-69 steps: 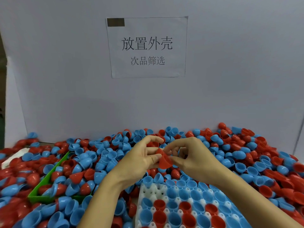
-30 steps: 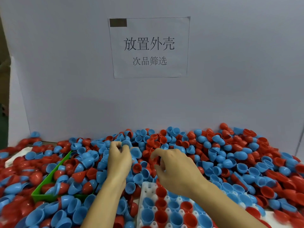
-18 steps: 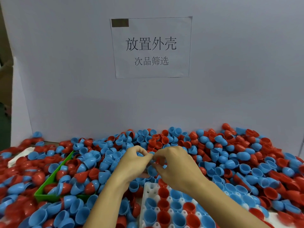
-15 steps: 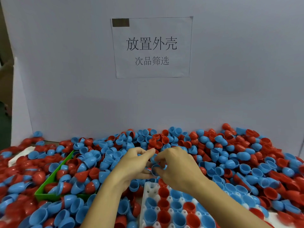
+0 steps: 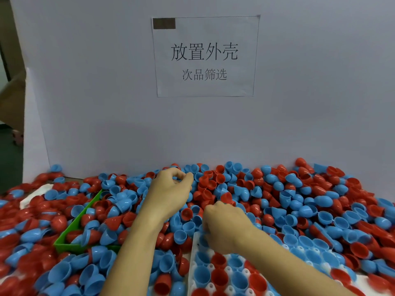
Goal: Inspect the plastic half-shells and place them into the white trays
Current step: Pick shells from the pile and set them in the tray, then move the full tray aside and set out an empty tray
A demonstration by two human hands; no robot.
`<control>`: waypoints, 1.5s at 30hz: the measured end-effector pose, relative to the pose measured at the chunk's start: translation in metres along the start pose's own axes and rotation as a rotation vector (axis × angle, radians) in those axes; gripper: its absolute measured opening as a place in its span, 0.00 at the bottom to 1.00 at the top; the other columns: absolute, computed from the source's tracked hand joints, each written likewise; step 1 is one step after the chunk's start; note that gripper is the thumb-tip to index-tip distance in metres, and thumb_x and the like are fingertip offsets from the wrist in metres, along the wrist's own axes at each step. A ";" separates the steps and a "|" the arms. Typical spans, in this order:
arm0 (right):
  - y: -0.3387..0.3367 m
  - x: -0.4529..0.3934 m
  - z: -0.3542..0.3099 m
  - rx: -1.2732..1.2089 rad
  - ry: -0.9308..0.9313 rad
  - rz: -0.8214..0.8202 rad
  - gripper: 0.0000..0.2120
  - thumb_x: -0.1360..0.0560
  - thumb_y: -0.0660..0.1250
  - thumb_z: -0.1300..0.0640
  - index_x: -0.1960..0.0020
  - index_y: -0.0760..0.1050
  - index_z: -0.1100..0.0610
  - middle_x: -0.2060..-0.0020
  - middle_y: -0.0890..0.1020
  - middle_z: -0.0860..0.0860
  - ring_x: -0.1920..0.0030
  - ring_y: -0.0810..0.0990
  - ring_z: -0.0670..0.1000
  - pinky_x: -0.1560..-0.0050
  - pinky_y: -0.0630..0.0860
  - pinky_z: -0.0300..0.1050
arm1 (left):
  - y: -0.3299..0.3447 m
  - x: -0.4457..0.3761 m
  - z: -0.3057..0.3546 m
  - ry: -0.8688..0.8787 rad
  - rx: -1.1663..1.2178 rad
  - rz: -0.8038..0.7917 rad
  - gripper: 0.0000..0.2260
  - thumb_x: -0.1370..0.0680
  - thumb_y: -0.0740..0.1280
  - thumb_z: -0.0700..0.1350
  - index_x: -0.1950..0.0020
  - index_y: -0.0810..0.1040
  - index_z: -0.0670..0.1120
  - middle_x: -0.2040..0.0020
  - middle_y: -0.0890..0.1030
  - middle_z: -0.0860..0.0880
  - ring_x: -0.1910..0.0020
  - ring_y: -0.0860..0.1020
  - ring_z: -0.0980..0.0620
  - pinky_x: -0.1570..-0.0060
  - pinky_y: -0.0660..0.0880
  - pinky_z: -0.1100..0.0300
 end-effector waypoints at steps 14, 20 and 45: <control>-0.005 0.003 -0.004 -0.036 -0.009 -0.064 0.16 0.27 0.67 0.60 0.66 0.61 0.55 0.66 0.69 0.51 0.70 0.67 0.51 0.71 0.63 0.42 | 0.007 0.007 0.009 0.034 -0.027 -0.047 0.12 0.20 0.63 0.39 0.58 0.85 0.41 0.61 0.86 0.49 0.61 0.83 0.61 0.69 0.73 0.75; -0.024 0.018 0.002 -0.152 -0.010 0.036 0.07 0.25 0.65 0.61 0.62 0.75 0.58 0.63 0.79 0.51 0.64 0.77 0.52 0.64 0.77 0.46 | -0.014 0.010 0.022 0.085 -0.019 0.063 0.12 0.19 0.62 0.41 0.58 0.84 0.45 0.61 0.86 0.52 0.60 0.83 0.58 0.60 0.77 0.66; 0.051 0.266 0.193 -0.826 0.806 -0.006 0.17 0.18 0.60 0.54 0.56 0.80 0.64 0.60 0.83 0.60 0.58 0.82 0.58 0.67 0.77 0.43 | 0.038 0.159 -0.068 -0.360 -0.119 -0.304 0.29 0.18 0.45 0.66 0.56 0.76 0.48 0.57 0.84 0.45 0.49 0.84 0.45 0.43 0.77 0.54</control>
Point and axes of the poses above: each hand's wrist, its own x-axis away from the middle knuckle, its own y-axis out of the palm, z = x × y, the point moved 8 cm from there along -x, towards the middle knuckle
